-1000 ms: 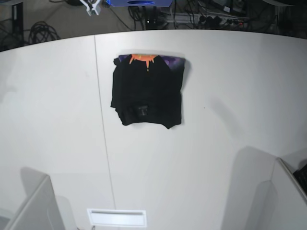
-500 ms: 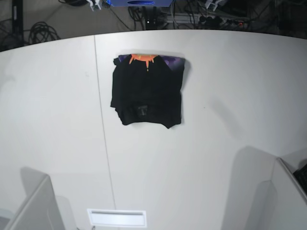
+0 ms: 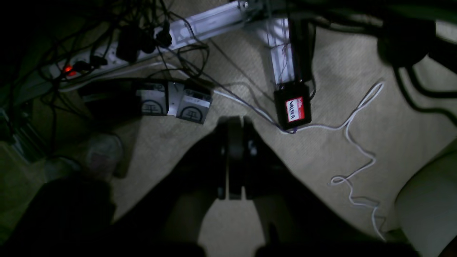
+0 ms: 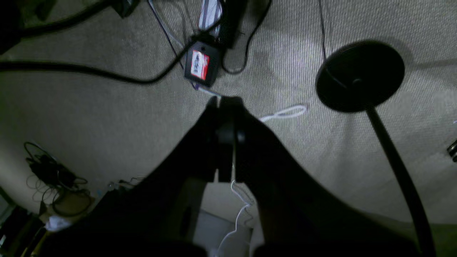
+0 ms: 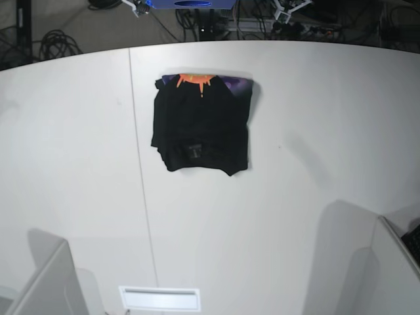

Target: Fold the T-shirt properly

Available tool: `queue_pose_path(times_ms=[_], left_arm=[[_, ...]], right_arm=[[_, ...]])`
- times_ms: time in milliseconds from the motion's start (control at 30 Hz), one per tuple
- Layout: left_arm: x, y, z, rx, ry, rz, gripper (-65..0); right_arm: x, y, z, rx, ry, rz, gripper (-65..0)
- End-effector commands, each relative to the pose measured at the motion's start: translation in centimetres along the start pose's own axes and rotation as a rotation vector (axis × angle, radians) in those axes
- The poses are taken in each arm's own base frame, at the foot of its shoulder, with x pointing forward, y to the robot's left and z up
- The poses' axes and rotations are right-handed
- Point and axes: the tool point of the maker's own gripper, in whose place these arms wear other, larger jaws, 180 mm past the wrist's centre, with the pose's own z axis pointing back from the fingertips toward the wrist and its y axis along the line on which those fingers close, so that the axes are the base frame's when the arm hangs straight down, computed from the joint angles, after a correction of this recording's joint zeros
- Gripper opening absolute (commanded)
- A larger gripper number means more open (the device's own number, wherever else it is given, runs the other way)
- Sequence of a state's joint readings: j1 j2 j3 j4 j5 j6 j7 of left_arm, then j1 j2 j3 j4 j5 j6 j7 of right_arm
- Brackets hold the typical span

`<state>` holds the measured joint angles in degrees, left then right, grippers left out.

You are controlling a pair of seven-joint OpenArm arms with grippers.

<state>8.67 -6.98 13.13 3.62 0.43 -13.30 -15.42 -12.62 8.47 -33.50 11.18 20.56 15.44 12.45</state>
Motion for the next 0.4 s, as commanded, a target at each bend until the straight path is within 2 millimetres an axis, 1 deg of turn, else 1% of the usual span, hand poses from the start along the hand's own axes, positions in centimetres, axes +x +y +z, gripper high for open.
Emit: queue_pose_path(times_ms=[0, 167, 367], left_arm=[[-0.88, -0.20, 0.18, -0.006, 0.015, 0.002, -65.0], [-1.33, -0.26, 0.30, -0.008, 0.020, 0.000, -65.0], [-1.51, -0.27, 0.33, -0.008, 0.025, 0.000, -65.0]], right_arm=[[-0.30, -0.36, 0.16, -0.004, 0.001, -0.001, -65.0], [-0.19, -0.29, 0.13, -0.003, -0.004, -0.006, -65.0], [0.44, -0.15, 0.03, 0.000, -0.016, -0.004, -65.0]])
